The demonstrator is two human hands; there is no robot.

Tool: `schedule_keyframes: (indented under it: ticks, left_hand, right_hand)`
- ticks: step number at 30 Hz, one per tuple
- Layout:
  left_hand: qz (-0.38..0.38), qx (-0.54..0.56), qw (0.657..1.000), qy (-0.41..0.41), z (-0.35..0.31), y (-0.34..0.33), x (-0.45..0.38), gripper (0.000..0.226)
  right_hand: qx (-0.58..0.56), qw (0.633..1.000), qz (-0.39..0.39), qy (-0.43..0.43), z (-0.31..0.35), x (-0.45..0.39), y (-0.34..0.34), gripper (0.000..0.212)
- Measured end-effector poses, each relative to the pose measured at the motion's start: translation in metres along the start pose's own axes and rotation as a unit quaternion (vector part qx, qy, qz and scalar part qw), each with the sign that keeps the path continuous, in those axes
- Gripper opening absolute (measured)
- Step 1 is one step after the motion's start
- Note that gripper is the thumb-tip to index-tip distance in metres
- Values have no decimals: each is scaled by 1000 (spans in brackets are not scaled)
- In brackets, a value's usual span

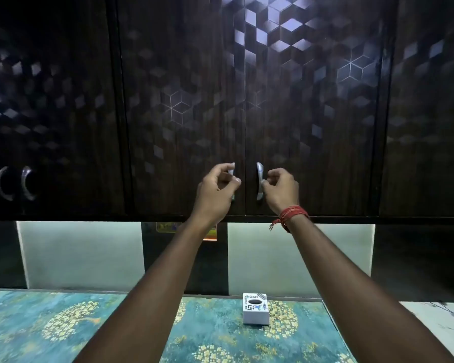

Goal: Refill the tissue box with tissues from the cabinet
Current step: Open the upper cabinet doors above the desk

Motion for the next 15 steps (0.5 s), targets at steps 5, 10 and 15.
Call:
schedule_keyframes:
  ticks: [5,10,15]
  left_hand:
    - [41,-13,997,72,25,-13,-3,30]
    - [57,-37,993,98,37,-19,-1,33]
    - [92,-42,990,95,38,-25,8,40]
  right_hand:
    - [62,996,44,-50,-10,-9,-27,23]
    - [48,992,78,-85,-18,-13,-33,23]
    - [43,994,65,-77,-19,-9,-33,21]
Point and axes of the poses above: each hand's wrist, its own x-axis away from the middle knuckle, its own y-axis out of the back of the hand, z = x × y, the point moved 1 cm from there along -x, towards the middle knuckle, and after that the axes turned 5 degrees about z, right-handed, at the moved point
